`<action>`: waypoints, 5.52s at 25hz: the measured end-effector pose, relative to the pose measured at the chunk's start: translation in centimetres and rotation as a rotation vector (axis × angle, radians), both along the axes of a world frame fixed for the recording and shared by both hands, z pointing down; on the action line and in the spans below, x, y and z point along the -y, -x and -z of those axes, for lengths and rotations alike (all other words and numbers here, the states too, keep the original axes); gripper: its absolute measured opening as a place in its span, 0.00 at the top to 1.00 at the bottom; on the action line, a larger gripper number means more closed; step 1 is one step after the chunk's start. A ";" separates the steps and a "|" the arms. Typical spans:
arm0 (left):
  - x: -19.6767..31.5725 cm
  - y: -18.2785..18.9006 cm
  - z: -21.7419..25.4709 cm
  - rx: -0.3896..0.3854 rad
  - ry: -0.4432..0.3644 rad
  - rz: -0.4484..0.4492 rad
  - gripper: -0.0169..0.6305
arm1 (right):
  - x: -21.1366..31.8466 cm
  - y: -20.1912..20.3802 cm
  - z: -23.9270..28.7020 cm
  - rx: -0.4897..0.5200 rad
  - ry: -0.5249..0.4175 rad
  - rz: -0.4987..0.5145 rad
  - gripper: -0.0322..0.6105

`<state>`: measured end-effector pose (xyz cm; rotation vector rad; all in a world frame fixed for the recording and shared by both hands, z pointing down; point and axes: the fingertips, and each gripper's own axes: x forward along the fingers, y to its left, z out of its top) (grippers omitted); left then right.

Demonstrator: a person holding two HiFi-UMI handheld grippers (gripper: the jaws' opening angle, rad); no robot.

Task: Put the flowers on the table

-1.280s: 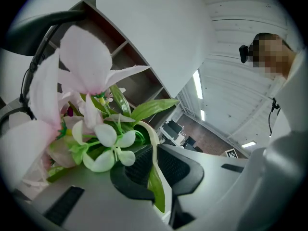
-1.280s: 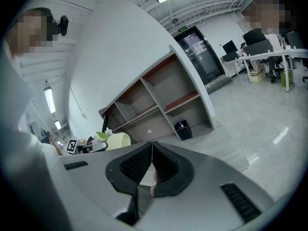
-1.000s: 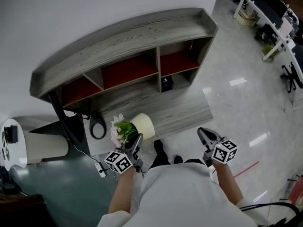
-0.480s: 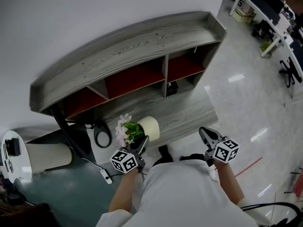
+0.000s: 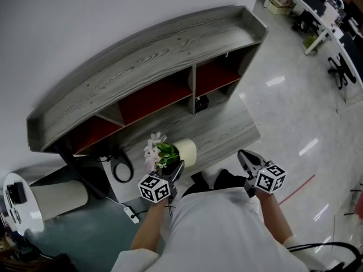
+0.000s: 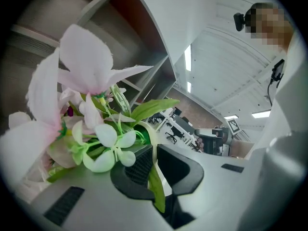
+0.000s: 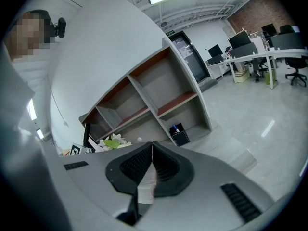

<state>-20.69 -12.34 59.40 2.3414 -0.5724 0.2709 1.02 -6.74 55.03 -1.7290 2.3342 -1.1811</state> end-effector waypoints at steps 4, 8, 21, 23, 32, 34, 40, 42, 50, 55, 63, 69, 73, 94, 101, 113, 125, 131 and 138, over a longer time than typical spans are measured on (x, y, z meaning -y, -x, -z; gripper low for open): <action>0.5 -1.7 -1.1 0.019 0.016 -0.034 0.91 | -0.5 -1.3 -0.4 0.002 0.018 -0.035 0.92; 0.8 -3.9 -2.0 0.040 0.025 -0.071 0.91 | -0.7 -2.9 -0.9 0.002 0.030 -0.049 0.92; 1.6 -11.5 -4.8 0.165 -0.004 -0.150 0.91 | 1.3 -8.9 -2.0 0.029 0.051 -0.007 0.92; 1.6 -12.6 -5.2 0.187 -0.008 -0.170 0.91 | 1.4 -9.5 -2.3 0.028 0.061 0.006 0.92; 2.6 -17.2 -7.2 0.341 -0.078 -0.261 0.91 | 2.4 -13.1 -2.8 0.046 0.069 0.016 0.92; 2.9 -18.2 -7.6 0.387 -0.110 -0.287 0.91 | 2.6 -13.9 -2.9 0.049 0.070 0.017 0.92; 3.7 -20.5 -8.7 0.485 -0.179 -0.342 0.91 | 3.2 -15.9 -3.4 0.059 0.070 0.033 0.92; 3.9 -21.1 -9.1 0.512 -0.191 -0.351 0.91 | 3.3 -16.6 -3.5 0.065 0.071 0.037 0.92; 5.4 -23.8 -10.9 0.606 -0.244 -0.395 0.91 | 4.1 -18.8 -5.1 0.077 0.085 0.079 0.92; 6.1 -25.9 -11.7 0.661 -0.271 -0.448 0.91 | 4.6 -19.5 -5.9 0.089 0.095 0.102 0.92; 7.7 -29.0 -14.3 0.756 -0.310 -0.528 0.91 | 4.4 -21.4 -6.8 0.096 0.107 0.108 0.92; 9.0 -31.0 -16.3 0.820 -0.335 -0.578 0.91 | 3.6 -23.5 -7.7 0.095 0.137 0.080 0.92; 9.9 -31.7 -17.9 0.850 -0.332 -0.608 0.91 | 3.4 -24.3 -8.2 0.095 0.153 0.065 0.92; 11.9 -33.0 -22.5 1.011 -0.453 -0.711 0.90 | 3.7 -26.9 -9.8 0.098 0.205 0.021 0.92; 12.0 -33.2 -22.6 1.041 -0.484 -0.711 0.89 | 3.9 -26.7 -10.0 0.105 0.206 0.039 0.92; 12.0 -32.9 -20.6 1.036 -0.544 -0.630 0.88 | 3.9 -26.2 -10.2 0.099 0.193 0.074 0.92; 10.8 -30.6 -13.6 0.949 -0.607 -0.409 0.95 | 4.9 -22.6 -7.9 0.067 0.114 0.154 0.92; 8.1 -28.2 -9.5 0.843 -0.556 -0.270 0.96 | 3.4 -20.8 -6.9 0.069 0.099 0.161 0.92; 2.8 -25.8 -5.6 0.713 -0.498 -0.213 0.96 | 0.9 -18.3 -5.7 0.043 0.075 0.180 0.92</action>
